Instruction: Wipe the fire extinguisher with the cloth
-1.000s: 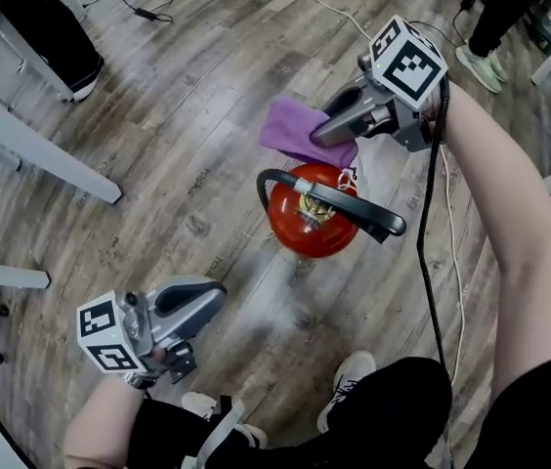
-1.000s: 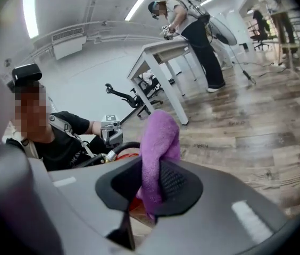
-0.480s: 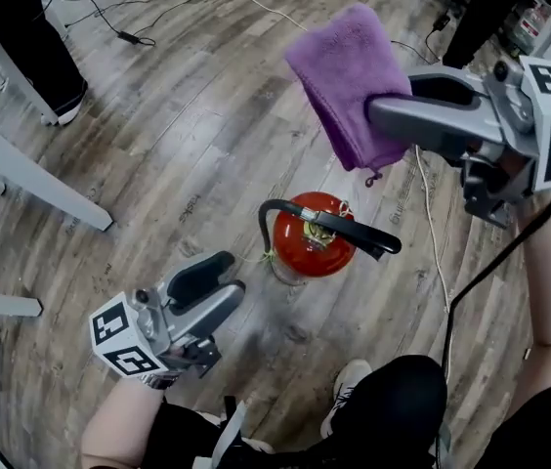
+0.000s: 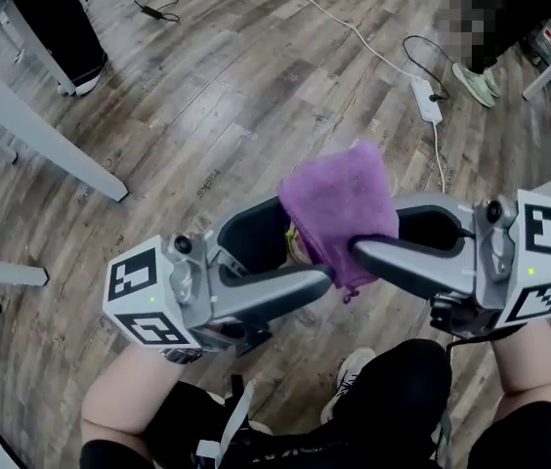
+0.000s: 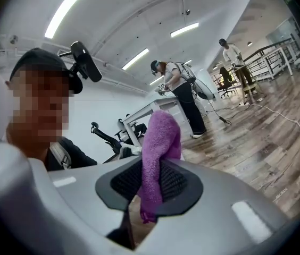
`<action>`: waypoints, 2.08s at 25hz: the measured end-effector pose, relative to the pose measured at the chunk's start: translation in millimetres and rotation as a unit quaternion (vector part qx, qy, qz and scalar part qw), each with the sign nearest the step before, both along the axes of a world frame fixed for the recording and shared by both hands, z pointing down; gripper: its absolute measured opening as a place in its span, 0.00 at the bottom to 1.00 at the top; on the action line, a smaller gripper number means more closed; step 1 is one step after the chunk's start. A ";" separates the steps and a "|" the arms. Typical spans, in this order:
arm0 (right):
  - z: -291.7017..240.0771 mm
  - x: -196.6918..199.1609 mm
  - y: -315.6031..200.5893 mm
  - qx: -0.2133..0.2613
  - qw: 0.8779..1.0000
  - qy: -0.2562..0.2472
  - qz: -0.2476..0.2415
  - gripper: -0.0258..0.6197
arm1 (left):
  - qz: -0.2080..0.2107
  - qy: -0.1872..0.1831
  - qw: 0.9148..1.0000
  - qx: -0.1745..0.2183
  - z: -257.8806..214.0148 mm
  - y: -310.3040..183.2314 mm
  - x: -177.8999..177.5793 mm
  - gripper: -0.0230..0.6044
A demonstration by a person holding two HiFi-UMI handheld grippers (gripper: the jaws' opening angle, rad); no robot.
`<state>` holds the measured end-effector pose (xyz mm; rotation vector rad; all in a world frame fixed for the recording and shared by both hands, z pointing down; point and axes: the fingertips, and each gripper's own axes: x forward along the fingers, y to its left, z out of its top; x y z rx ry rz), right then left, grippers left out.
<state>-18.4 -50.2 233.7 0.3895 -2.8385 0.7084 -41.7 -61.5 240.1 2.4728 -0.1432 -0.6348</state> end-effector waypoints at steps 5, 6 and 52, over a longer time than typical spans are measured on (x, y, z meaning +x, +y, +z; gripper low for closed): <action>29.3 -18.4 20.1 -0.032 0.999 -0.020 -0.019 0.15 | 0.017 -0.004 0.998 -0.064 30.3 -5.7 3.7 0.64; 34.3 -22.2 22.2 -0.042 0.999 -0.023 -0.021 0.15 | 0.024 0.006 0.997 -0.077 34.1 -5.3 1.7 0.64; 144.0 187.8 31.2 -0.084 0.948 0.022 0.308 0.05 | -0.191 -0.069 0.862 -0.464 479.2 -85.3 -36.4 0.15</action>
